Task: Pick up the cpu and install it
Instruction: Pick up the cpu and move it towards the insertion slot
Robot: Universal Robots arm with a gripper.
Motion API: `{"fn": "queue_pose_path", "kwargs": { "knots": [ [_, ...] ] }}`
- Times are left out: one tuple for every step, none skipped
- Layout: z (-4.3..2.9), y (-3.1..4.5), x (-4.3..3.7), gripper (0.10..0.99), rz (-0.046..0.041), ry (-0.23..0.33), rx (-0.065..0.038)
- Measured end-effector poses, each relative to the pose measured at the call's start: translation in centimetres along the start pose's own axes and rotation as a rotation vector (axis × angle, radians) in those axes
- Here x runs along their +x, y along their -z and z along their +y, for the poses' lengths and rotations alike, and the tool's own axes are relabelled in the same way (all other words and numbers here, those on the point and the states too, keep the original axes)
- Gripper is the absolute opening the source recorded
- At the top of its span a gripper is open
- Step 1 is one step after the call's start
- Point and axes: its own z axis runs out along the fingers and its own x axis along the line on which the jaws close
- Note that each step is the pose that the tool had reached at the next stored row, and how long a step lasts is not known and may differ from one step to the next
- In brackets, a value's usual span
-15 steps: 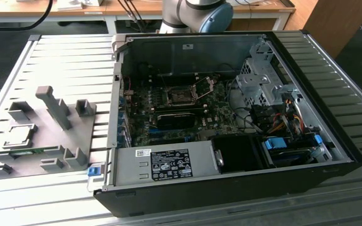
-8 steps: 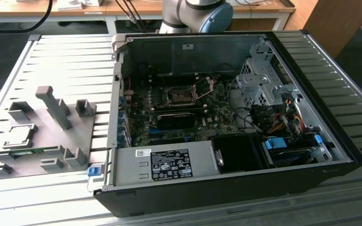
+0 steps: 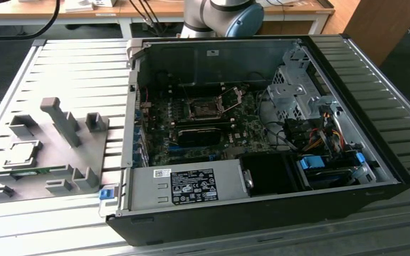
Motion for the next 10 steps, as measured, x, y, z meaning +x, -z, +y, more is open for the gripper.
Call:
{"fn": "queue_pose_path", "kwargs": {
  "knots": [
    [0.0, -0.05, 0.0, 0.106, 0.0, 0.0, 0.001],
    [0.0, -0.09, 0.01, 0.106, 0.0, 0.0, 0.002],
    [0.0, -0.13, 0.01, 0.106, 0.0001, 0.0, 0.003],
    [-0.01, -0.17, 0.01, 0.106, 0.0001, 0.0, 0.005],
    [-0.02, -0.21, 0.01, 0.106, 0.0, 0.0, 0.006],
    [-0.03, -0.25, 0.02, 0.106, 0.0, 0.0, 0.006],
    [-0.05, -0.3, 0.02, 0.106, 0.0, 0.0, 0.006],
    [-0.08, -0.34, 0.02, 0.106, 0.0, 0.0, 0.006],
    [-0.09, -0.38, 0.02, 0.106, 0.0001, 0.0, 0.005],
    [-0.12, -0.47, 0.02, 0.106, 0.0, 0.0, 0.005]
  ]
}}
